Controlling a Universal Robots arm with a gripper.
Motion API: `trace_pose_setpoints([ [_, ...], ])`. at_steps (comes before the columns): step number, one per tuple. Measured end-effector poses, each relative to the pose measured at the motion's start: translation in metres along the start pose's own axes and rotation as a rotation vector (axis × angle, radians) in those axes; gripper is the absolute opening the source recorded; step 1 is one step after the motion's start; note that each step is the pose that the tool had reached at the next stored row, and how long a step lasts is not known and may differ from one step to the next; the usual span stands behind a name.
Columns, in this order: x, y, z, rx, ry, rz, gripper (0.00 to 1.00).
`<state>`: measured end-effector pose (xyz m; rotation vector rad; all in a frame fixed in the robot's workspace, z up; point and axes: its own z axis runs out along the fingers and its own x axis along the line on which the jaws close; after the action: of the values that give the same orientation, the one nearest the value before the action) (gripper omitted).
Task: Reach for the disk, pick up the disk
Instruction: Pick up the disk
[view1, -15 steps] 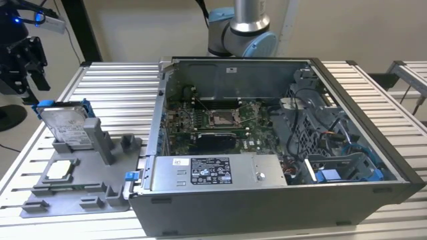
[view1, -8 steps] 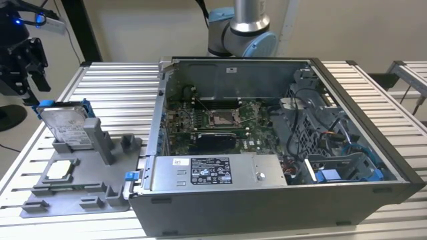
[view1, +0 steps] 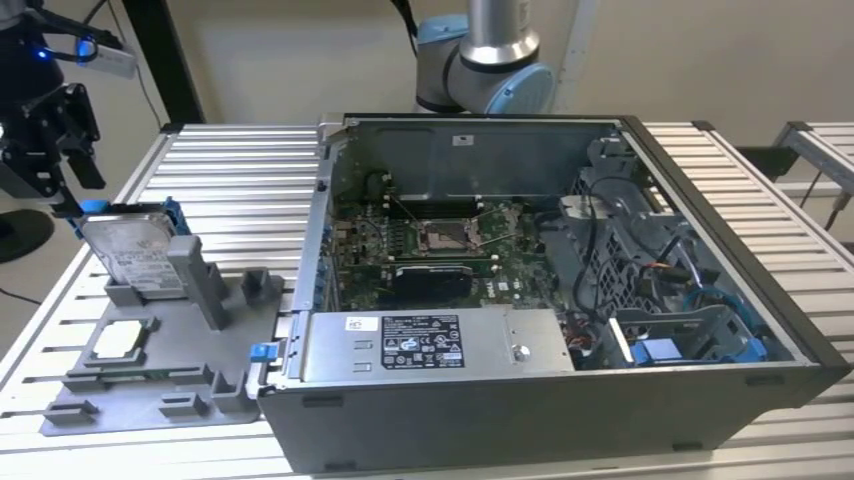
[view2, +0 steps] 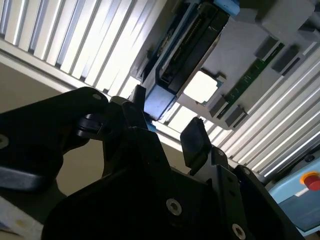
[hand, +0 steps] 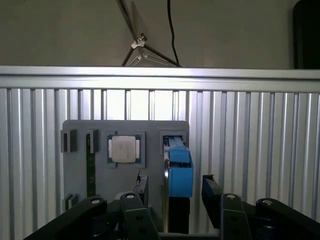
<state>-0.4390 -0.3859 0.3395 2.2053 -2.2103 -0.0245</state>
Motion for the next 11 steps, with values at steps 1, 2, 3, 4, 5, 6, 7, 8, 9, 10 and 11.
trace_pose_setpoints([
  [1,-0.0002,0.0,0.0014,0.0002,0.0,0.0,1.0],
  [2,-0.0005,0.0,0.0028,0.0004,-0.0001,0.0,1.0],
  [3,-0.0008,-0.0001,0.004,0.0004,0.0,0.0,1.0],
  [4,-0.001,-0.0002,0.0052,0.0006,-0.0002,0.0,1.0],
  [5,-0.0012,-0.0002,0.0062,0.0005,-0.0001,0.0,1.0],
  [6,-0.0015,-0.0002,0.0071,0.0004,-0.0001,0.0,1.0],
  [7,-0.0017,-0.0002,0.008,0.0004,-0.0001,0.0,1.0],
  [8,-0.0018,-0.0003,0.009,0.0004,-0.0003,0.0,1.0],
  [9,-0.0018,-0.0003,0.0099,0.0004,-0.0007,0.0,1.0],
  [10,-0.0019,-0.0004,0.0108,0.0005,-0.0012,0.0,1.0],
  [11,-0.002,-0.0004,0.0118,0.0005,-0.0021,0.0,1.0],
])
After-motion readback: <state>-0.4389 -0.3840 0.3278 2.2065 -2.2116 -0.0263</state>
